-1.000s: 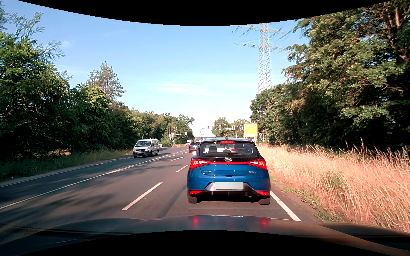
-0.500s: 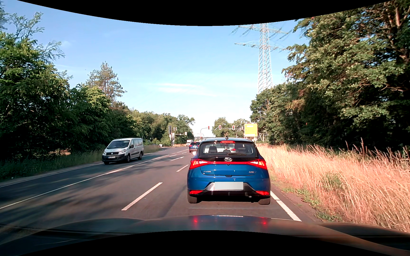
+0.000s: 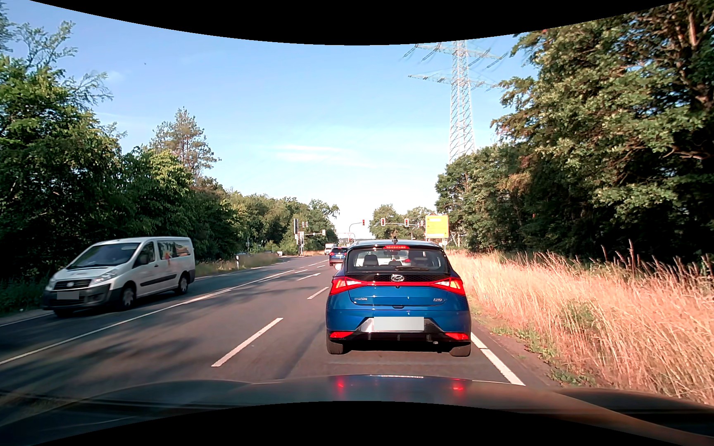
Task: Follow the waypoints while adhering to traffic rules and regulations
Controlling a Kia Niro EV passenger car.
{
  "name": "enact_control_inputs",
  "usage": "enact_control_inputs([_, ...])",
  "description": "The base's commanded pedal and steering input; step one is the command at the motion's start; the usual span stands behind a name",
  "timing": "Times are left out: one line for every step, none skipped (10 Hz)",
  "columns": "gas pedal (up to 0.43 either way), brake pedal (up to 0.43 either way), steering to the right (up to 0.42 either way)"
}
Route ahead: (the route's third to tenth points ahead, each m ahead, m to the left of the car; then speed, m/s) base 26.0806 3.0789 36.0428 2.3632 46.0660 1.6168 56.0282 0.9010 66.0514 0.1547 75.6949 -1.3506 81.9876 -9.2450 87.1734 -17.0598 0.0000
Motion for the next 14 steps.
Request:
enact_control_inputs([0.000, 0.244, -0.002])
enact_control_inputs([0.000, 0.244, -0.002])
enact_control_inputs([0.000, 0.244, -0.002])
enact_control_inputs([0.000, 0.244, -0.002])
enact_control_inputs([0.000, 0.244, -0.002])
enact_control_inputs([0.000, 0.244, -0.002])
enact_control_inputs([0.000, 0.244, -0.002])
enact_control_inputs([0.000, 0.244, -0.002])
enact_control_inputs([0.000, 0.244, -0.002])
enact_control_inputs([0.000, 0.244, -0.002])
enact_control_inputs([0.000, 0.238, -0.002])
enact_control_inputs([0.000, 0.244, -0.002])
enact_control_inputs([0.000, 0.244, -0.002])
enact_control_inputs([0.000, 0.244, -0.002])
